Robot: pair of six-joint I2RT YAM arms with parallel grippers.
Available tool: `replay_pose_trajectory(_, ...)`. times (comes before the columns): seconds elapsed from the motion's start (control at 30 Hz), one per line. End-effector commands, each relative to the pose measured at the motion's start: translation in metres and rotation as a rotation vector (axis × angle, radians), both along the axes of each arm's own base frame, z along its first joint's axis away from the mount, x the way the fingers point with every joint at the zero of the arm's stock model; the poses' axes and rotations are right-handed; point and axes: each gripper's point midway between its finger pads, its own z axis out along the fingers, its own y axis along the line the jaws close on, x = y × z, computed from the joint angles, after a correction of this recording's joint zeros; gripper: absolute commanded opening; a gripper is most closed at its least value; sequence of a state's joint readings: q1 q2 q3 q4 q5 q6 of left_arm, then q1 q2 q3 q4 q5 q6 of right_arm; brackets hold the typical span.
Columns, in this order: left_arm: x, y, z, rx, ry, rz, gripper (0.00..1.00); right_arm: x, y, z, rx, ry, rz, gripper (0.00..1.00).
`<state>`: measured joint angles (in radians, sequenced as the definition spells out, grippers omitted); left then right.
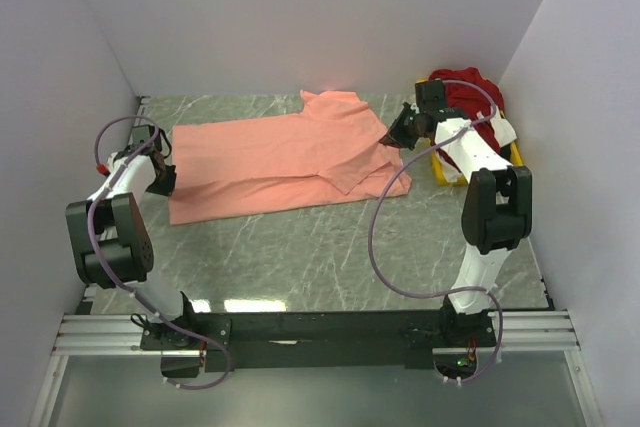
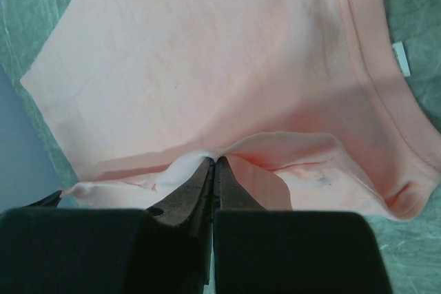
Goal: Fold and stack the t-shirts
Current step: Fold the tshirt
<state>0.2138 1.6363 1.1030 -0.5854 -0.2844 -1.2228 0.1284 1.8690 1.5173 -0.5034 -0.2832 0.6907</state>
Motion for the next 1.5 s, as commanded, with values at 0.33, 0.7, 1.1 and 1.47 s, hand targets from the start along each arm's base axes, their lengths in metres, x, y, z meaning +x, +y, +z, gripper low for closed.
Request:
replay_pose_trajectory(0.33, 0.011, 0.006, -0.005, 0.0, -0.004, -0.005, 0.01, 0.038, 0.003, 0.007, 0.021, -0.037, 0.023, 0.0)
replay_pose_trajectory(0.7, 0.003, 0.013, 0.032, 0.062, -0.096, -0.034, 0.65, 0.043, -0.001, 0.009, -0.075, -0.057, 0.076, 0.45)
replay_pose_trajectory(1.1, -0.023, -0.027, 0.016, 0.004, -0.148, -0.142, 0.68, -0.03, 0.06, -0.062, -0.125, 0.011, 0.188, 0.42)
replay_pose_trajectory(1.47, -0.039, -0.039, -0.008, -0.003, -0.092, -0.176, 0.68, -0.044, 0.065, -0.086, -0.151, 0.036, 0.157, 0.38)
